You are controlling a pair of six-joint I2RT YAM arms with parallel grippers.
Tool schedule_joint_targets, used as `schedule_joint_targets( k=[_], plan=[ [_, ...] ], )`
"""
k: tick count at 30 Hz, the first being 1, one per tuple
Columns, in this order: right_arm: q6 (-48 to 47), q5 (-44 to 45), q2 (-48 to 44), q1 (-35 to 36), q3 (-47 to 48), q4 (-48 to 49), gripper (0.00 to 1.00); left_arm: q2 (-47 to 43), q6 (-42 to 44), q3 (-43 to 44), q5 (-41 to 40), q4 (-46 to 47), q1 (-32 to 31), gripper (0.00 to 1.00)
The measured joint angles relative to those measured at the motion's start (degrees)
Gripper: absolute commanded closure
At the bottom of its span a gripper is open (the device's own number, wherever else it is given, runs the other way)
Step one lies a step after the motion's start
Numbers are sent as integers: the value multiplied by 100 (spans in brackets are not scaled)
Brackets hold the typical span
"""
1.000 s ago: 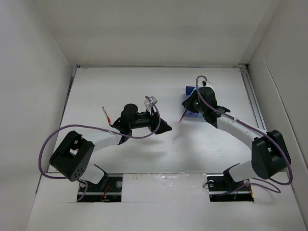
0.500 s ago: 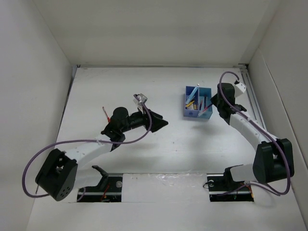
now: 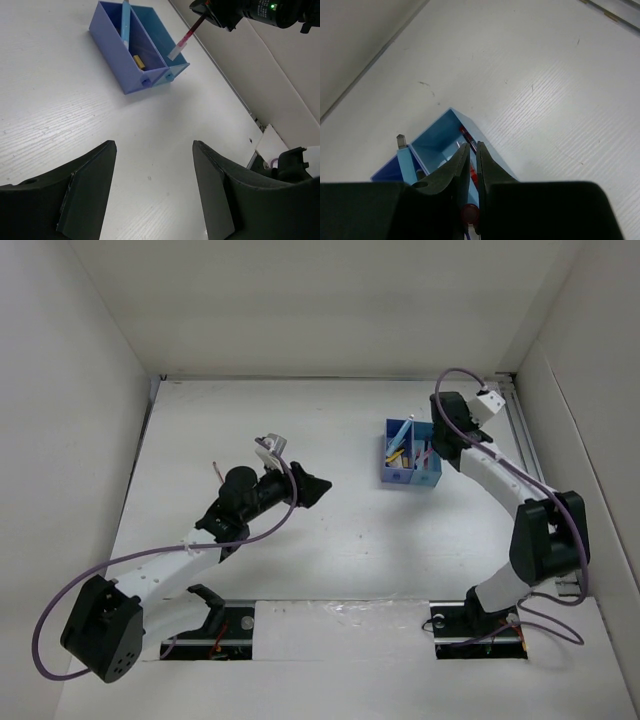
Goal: Sort the stationery into containers
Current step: Place the pen in the storage box, then pick up the pen from the center of the board.
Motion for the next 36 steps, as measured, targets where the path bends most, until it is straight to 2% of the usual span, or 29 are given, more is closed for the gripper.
schedule_joint_targets(
  k=[11, 14, 15, 16, 19, 24, 27, 29, 30, 32, 36],
  plan=[
    [-151, 540, 1093, 308, 533, -457, 100, -4, 0, -2, -435, -262, 0, 41],
    [-177, 649, 1143, 369, 621, -518, 73, -4, 0, -2, -514, -286, 0, 41],
    [-160, 671, 1145, 398, 645, -540, 54, -4, 0, -2, -555, -289, 0, 41],
    [-168, 686, 1154, 424, 678, -564, 48, -4, 0, -2, -619, -295, 0, 41],
    [-201, 706, 1209, 485, 852, -632, 33, -9, 0, -2, -881, -398, 0, 41],
    [-245, 503, 1132, 518, 1056, -651, 28, -81, -24, -2, -1718, -645, -2, 43],
    [-243, 219, 796, 538, 949, -654, 31, -122, -146, -2, -2441, -896, 0, 45],
    [-236, -107, 293, 570, 638, -605, 50, -127, -269, 0, -3029, -1150, 0, 45],
    [-208, -304, 0, 592, 400, -437, 63, -125, -350, 2, -3335, -1303, 0, 46],
    [-195, -826, -684, 643, -205, -162, 99, -79, -503, 37, -3884, -1637, 22, 46],
    [-68, -1825, -1626, 876, -1137, 179, 100, 269, -885, 352, -4826, -2352, 57, 46]
  ],
)
